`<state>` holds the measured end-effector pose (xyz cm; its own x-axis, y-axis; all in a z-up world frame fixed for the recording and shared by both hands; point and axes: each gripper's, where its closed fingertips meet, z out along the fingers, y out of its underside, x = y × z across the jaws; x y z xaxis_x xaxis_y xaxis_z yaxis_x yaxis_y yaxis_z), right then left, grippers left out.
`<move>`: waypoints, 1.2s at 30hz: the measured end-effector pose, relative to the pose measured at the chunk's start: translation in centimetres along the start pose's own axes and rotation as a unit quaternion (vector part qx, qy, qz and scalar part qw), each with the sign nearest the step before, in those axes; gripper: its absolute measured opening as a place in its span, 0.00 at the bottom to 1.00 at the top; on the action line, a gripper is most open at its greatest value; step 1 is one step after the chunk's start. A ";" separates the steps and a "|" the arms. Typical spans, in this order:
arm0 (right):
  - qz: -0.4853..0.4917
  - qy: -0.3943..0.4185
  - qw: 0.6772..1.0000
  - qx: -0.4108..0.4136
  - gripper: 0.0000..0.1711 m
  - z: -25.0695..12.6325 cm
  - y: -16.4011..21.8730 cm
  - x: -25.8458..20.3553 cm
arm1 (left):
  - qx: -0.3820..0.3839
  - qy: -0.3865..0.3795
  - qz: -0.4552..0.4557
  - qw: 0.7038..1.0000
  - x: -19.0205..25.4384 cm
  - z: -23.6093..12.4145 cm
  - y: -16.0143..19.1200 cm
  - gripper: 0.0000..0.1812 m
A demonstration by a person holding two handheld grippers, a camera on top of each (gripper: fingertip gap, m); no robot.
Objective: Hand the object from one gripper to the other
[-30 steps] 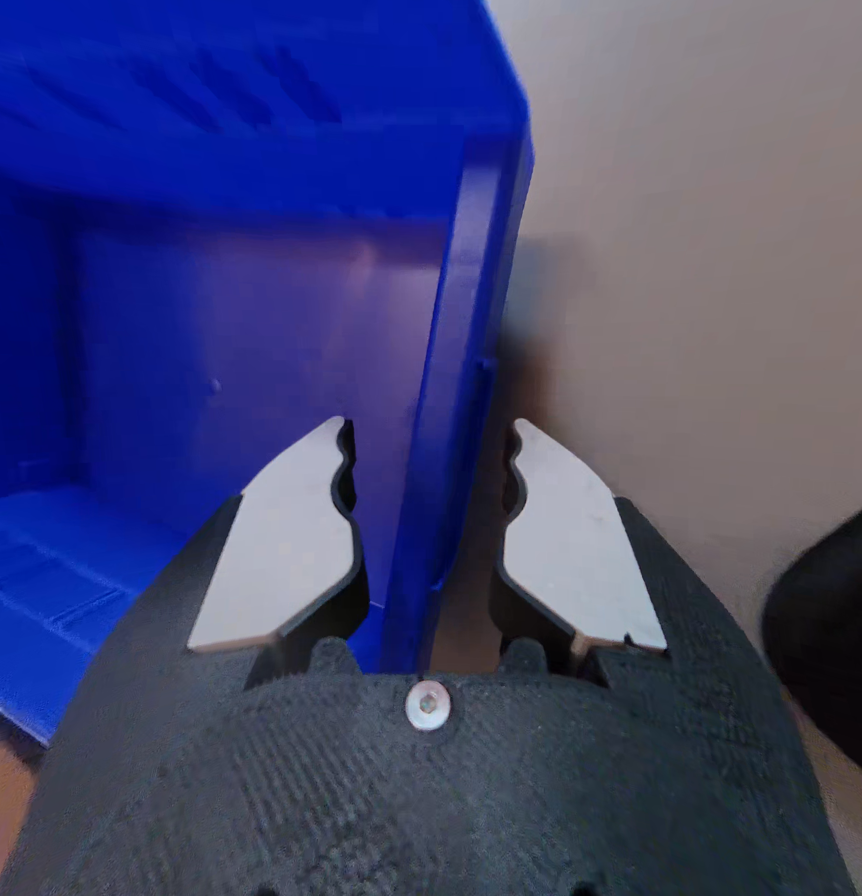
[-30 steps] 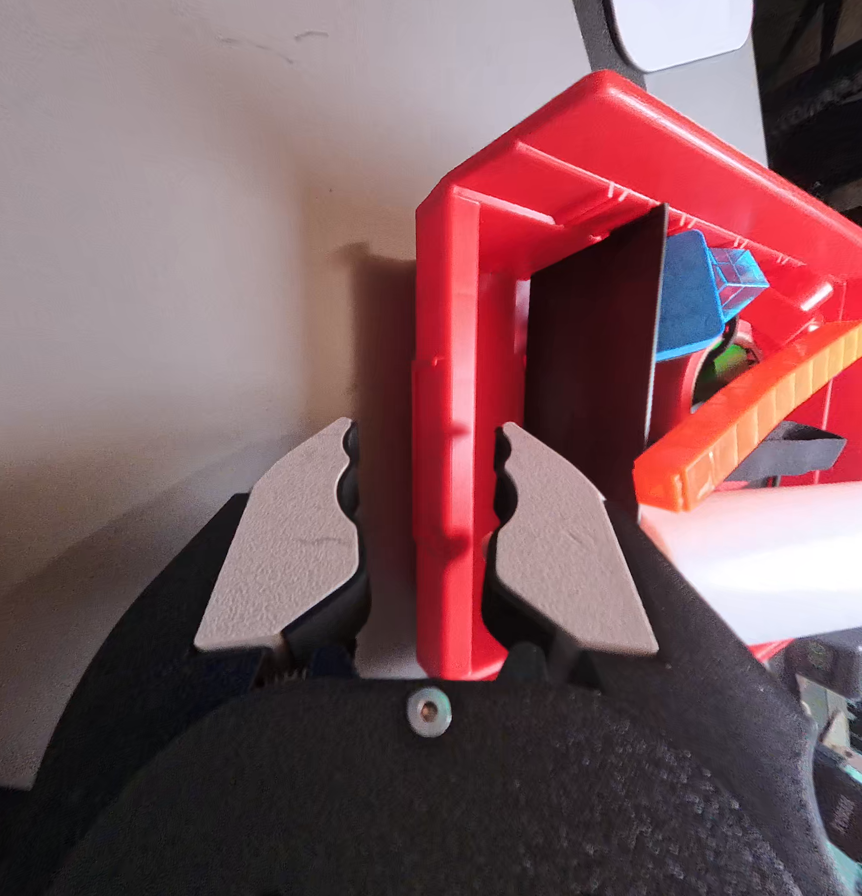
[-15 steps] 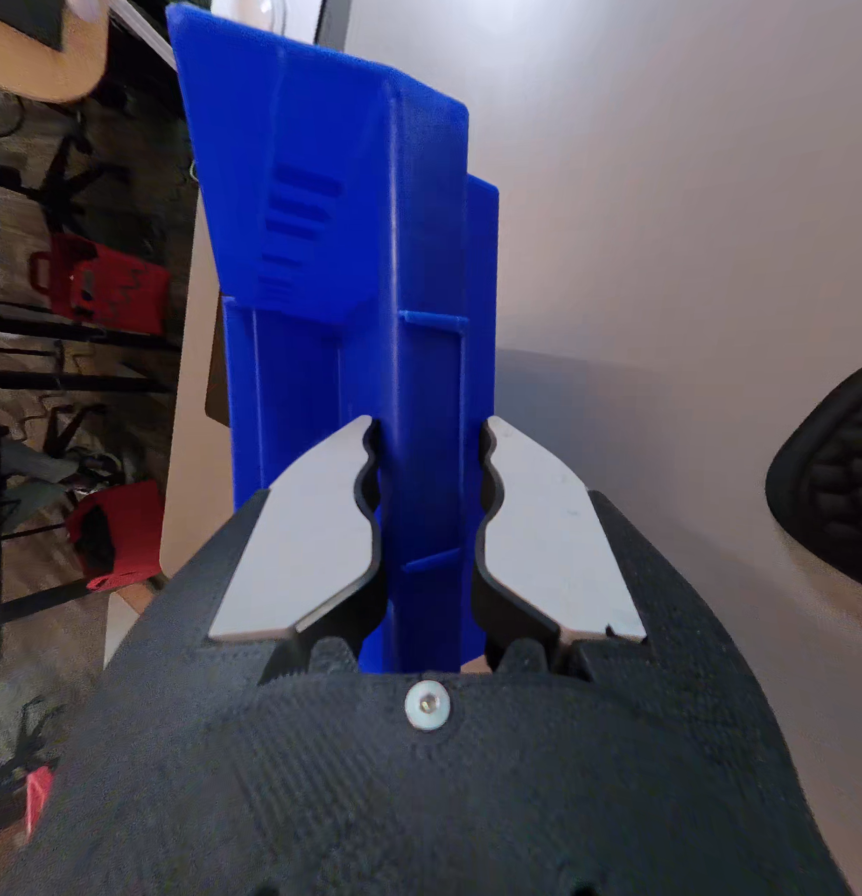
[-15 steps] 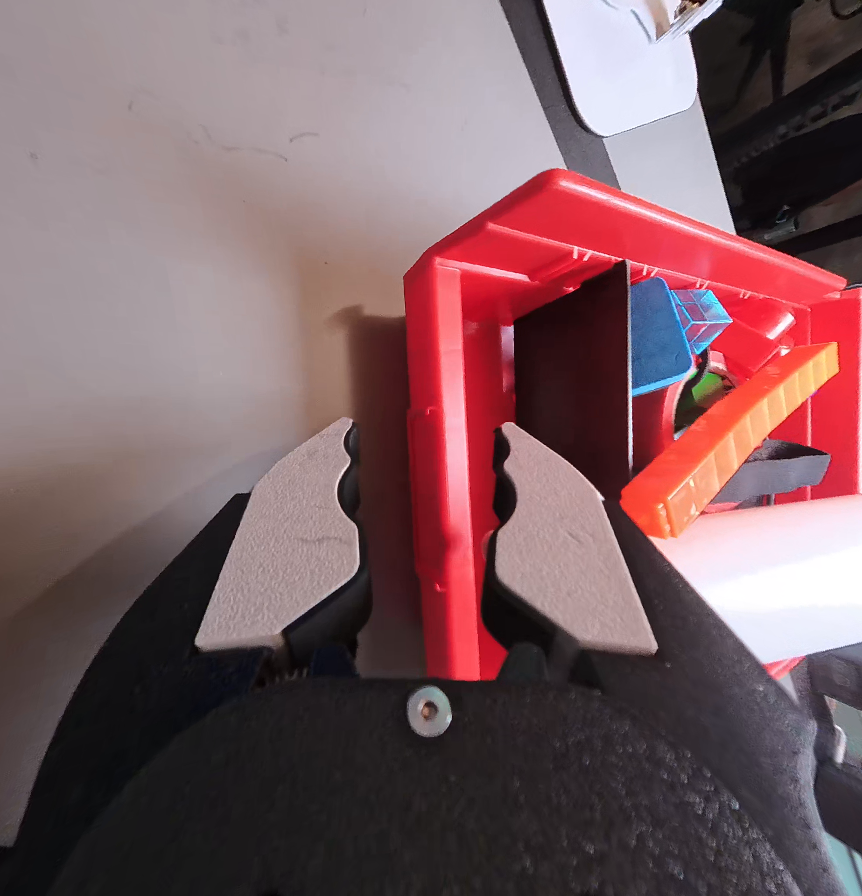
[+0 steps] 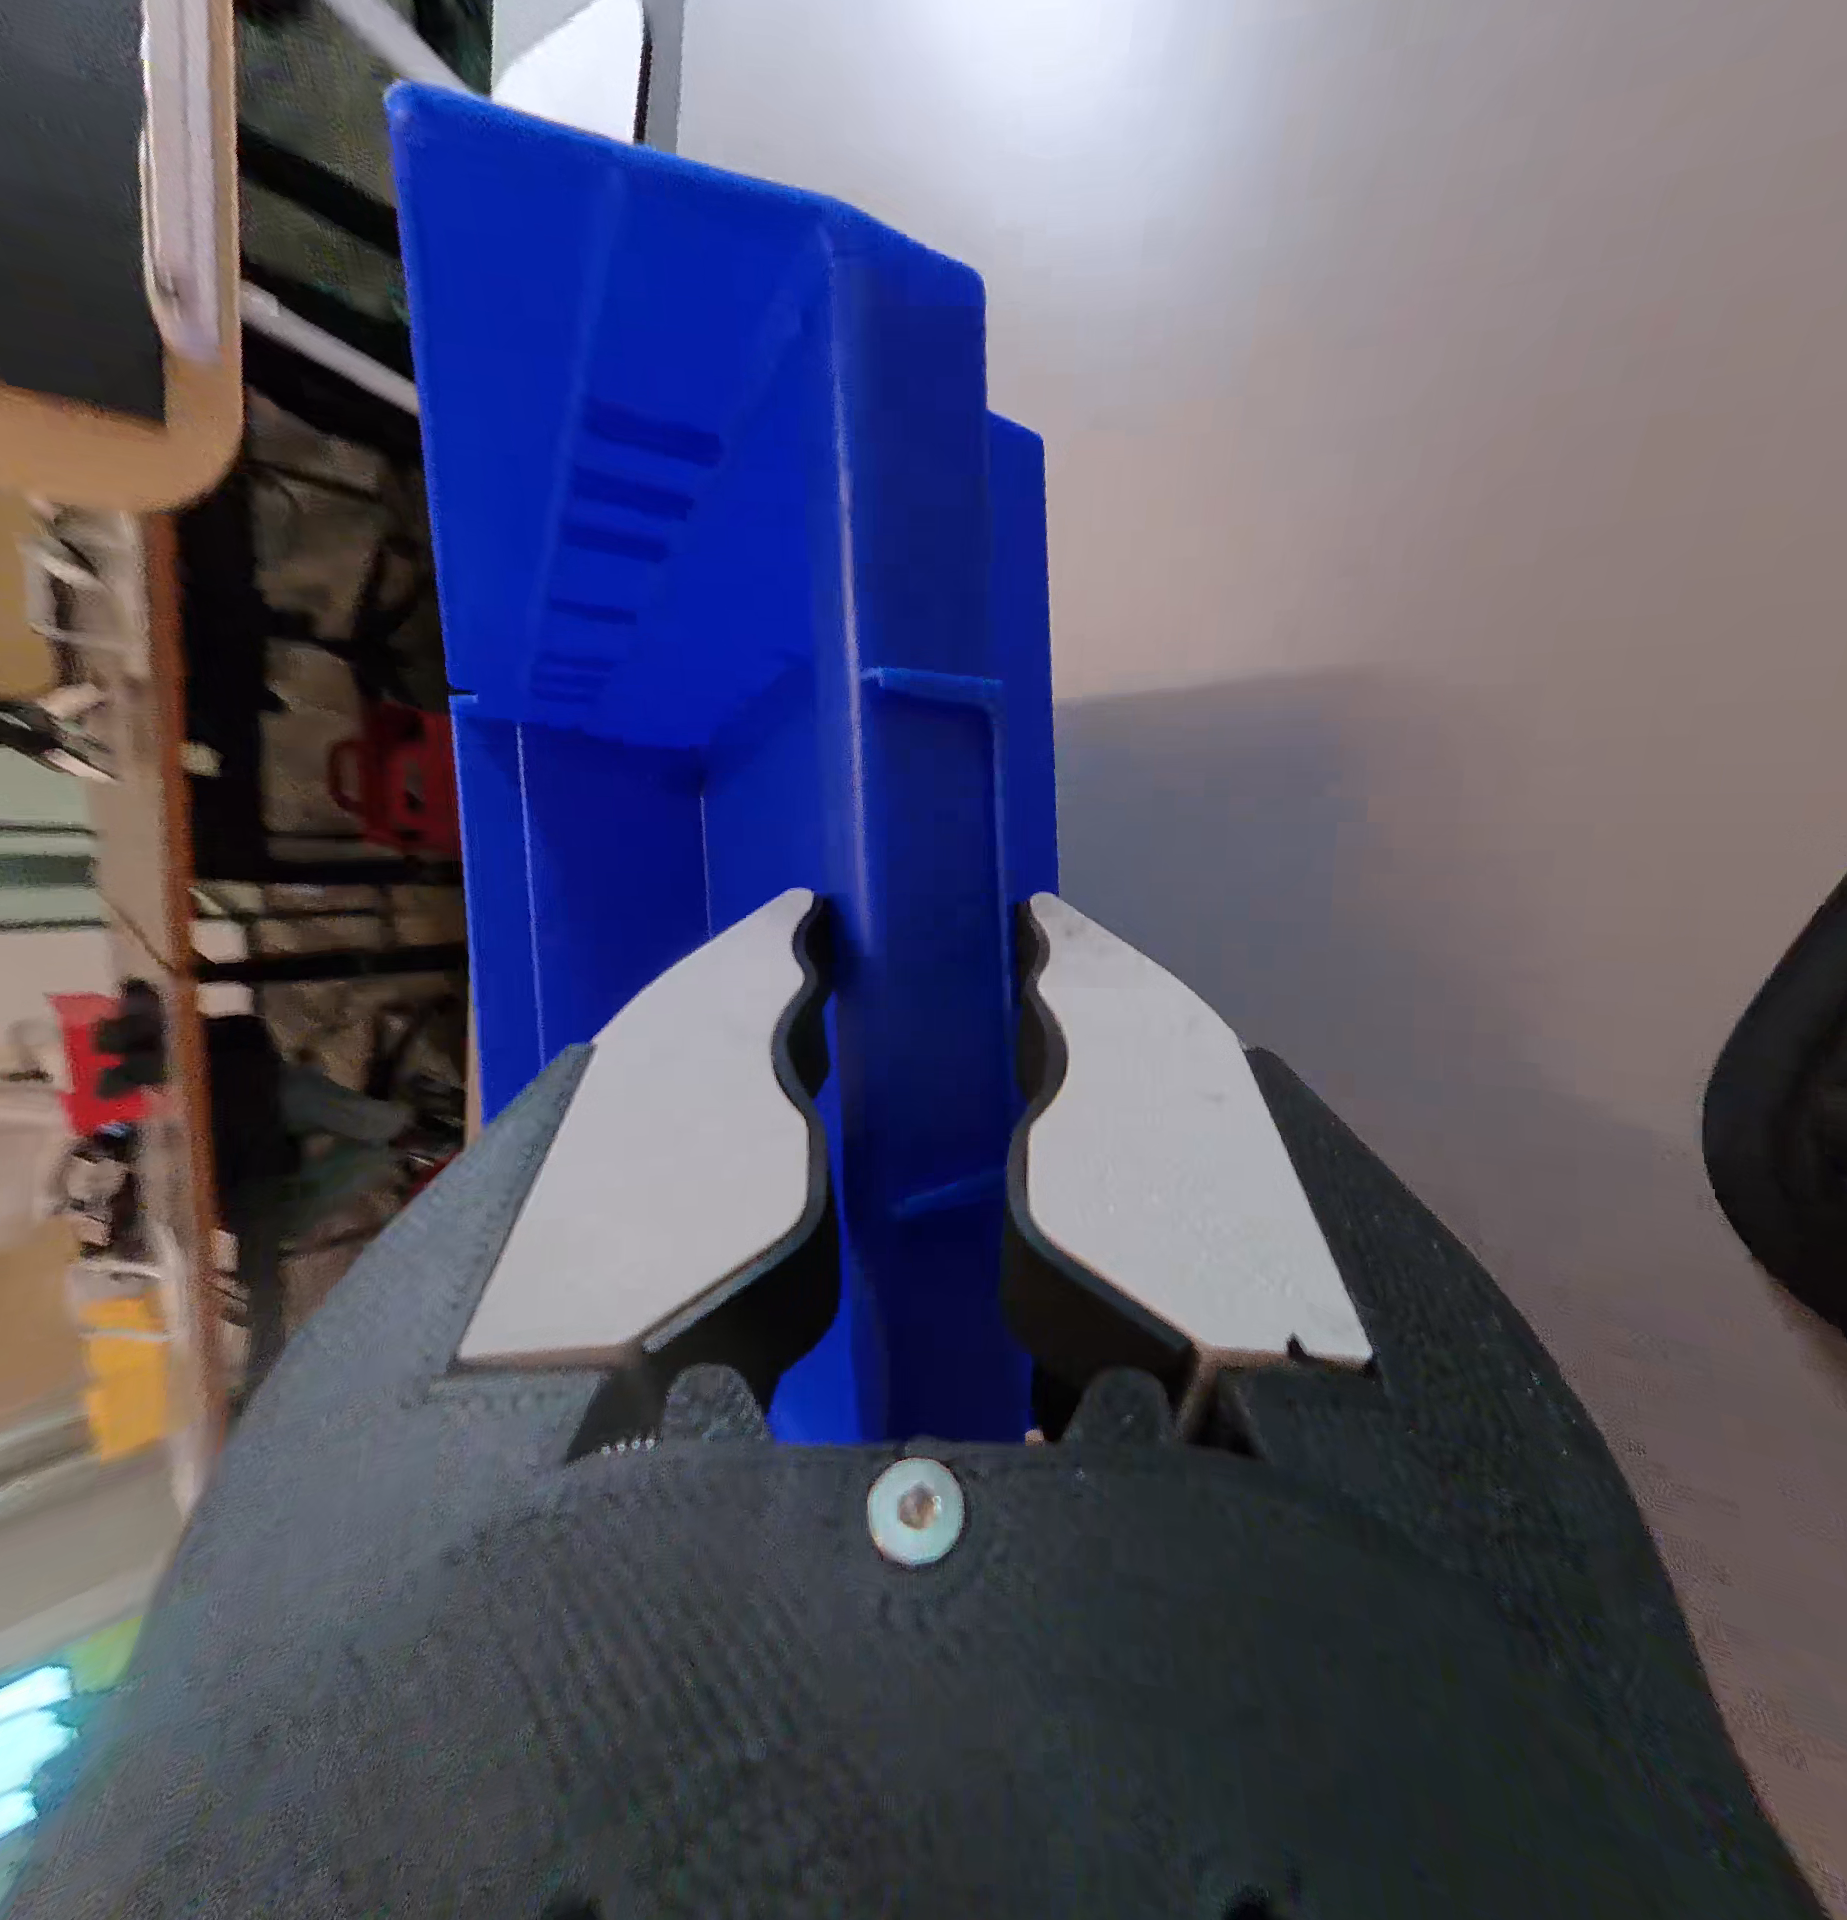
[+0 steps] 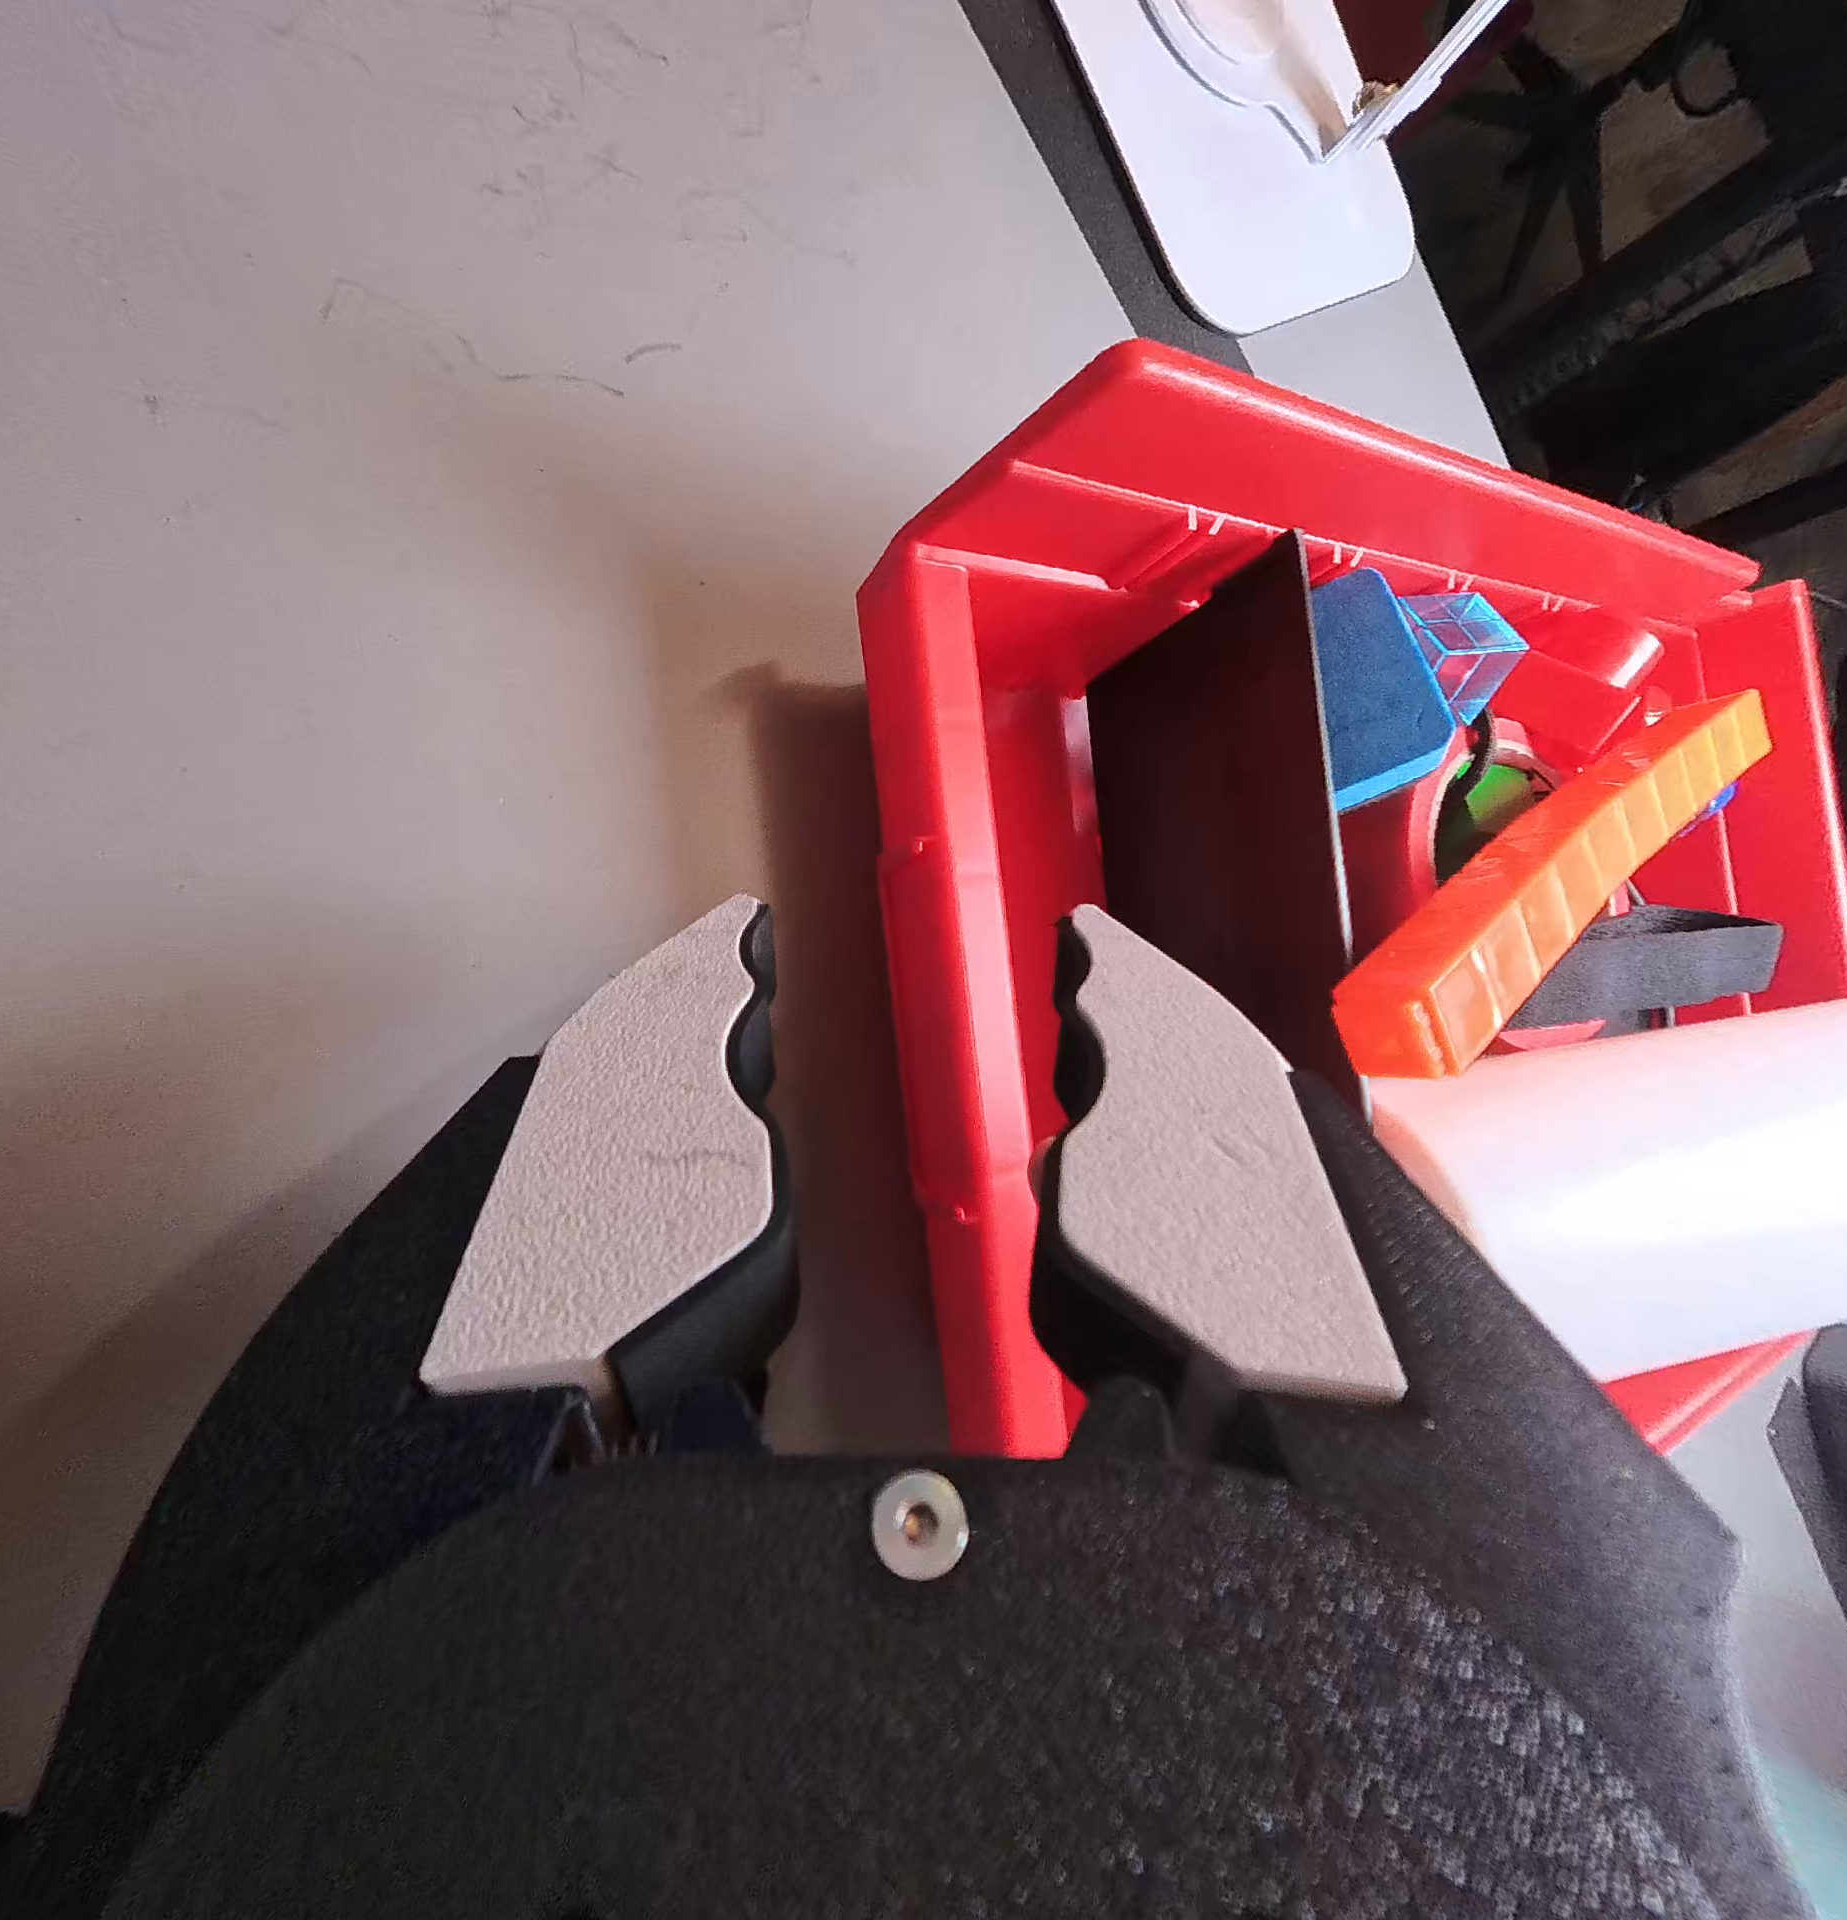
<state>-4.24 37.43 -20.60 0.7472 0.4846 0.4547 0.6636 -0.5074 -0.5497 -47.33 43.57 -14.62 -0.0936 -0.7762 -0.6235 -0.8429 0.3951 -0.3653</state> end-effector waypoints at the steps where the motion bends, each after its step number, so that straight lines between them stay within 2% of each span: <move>1: 0.000 -0.001 1.000 0.001 0.30 0.0 0.0 0.0 | 0.011 -0.015 0.021 1.000 1.3 0.8 0.0 0.19; 5: -0.002 -0.004 1.000 -0.005 0.30 0.3 0.3 -0.1 | 0.051 -0.040 0.039 0.997 5.0 3.5 0.3 0.19; 9: -0.008 -0.011 1.000 -0.020 0.31 0.5 0.7 -0.2 | 0.036 -0.002 0.016 0.999 6.7 5.8 1.7 0.18; 14: -0.017 -0.018 0.998 -0.061 0.33 2.0 1.7 0.0 | 0.012 0.038 -0.014 0.999 6.7 8.1 3.0 0.18; 16: -0.037 -0.014 0.996 -0.083 0.28 3.1 2.1 0.4 | 0.008 0.039 -0.011 0.999 6.0 9.0 2.7 0.18; 18: -0.064 -0.016 0.993 -0.101 0.18 4.4 2.1 0.5 | 0.006 0.037 -0.008 0.999 5.2 10.1 1.9 0.18; 23: -0.109 -0.008 0.988 -0.112 0.18 5.6 0.1 -0.6 | 0.027 0.044 0.012 0.999 4.0 13.1 -1.8 0.18; 27: -0.153 -0.027 0.983 -0.092 0.19 4.1 -1.3 -4.3 | 0.045 0.048 0.031 0.997 3.4 15.3 -4.9 0.18; 32: -0.210 -0.051 0.976 -0.038 0.19 0.6 -3.2 -11.7 | 0.062 0.048 0.052 0.996 2.9 17.3 -8.0 0.18; 33: -0.230 -0.044 0.972 -0.024 0.19 -0.4 -3.7 -13.4 | 0.062 0.050 0.047 0.996 2.9 17.5 -8.4 0.19; 34: -0.253 -0.039 0.967 -0.002 0.20 -1.8 -4.4 -15.2 | 0.057 0.046 0.031 0.997 2.7 17.6 -8.6 0.25; 35: -0.261 -0.050 0.964 0.028 0.22 -3.7 -5.3 -17.4 | 0.048 0.032 0.012 0.998 2.2 17.6 -8.7 0.30; 36: -0.246 -0.085 0.963 0.069 0.19 -5.9 -6.3 -19.8 | 0.040 0.013 -0.004 0.999 1.8 17.4 -8.6 0.31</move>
<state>-23.02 26.81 -22.06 0.3193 0.7581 0.5686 0.9158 -0.0927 -0.3907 -31.06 47.31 -24.64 -0.1010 -0.7916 -0.6027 -0.7987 0.4256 -0.4253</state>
